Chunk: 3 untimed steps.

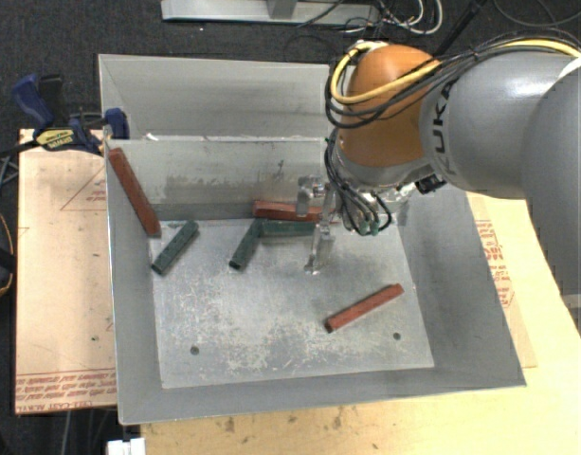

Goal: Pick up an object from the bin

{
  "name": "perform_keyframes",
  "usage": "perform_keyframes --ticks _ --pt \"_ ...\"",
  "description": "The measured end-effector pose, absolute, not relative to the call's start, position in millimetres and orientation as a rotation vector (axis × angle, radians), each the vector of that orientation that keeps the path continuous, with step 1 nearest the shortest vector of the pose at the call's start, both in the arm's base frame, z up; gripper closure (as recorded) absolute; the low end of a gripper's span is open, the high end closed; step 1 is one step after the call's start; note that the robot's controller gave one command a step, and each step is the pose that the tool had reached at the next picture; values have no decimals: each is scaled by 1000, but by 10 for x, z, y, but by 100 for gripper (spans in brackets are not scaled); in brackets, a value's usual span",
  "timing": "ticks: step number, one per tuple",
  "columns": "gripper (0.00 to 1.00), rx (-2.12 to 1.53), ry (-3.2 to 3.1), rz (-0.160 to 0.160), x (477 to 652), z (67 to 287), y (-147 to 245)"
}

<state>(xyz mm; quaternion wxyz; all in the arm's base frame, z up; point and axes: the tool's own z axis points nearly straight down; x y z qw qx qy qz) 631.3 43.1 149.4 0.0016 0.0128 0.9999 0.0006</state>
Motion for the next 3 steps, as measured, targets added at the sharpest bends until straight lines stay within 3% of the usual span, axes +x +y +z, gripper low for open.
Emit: perform_keyframes --ticks 1,2,3 --pt "100 -29 3137 2 6386 788 434" --pt "100 -29 3137 2 6386 788 434" --pt "100 -4 3147 2 6240 1267 412"
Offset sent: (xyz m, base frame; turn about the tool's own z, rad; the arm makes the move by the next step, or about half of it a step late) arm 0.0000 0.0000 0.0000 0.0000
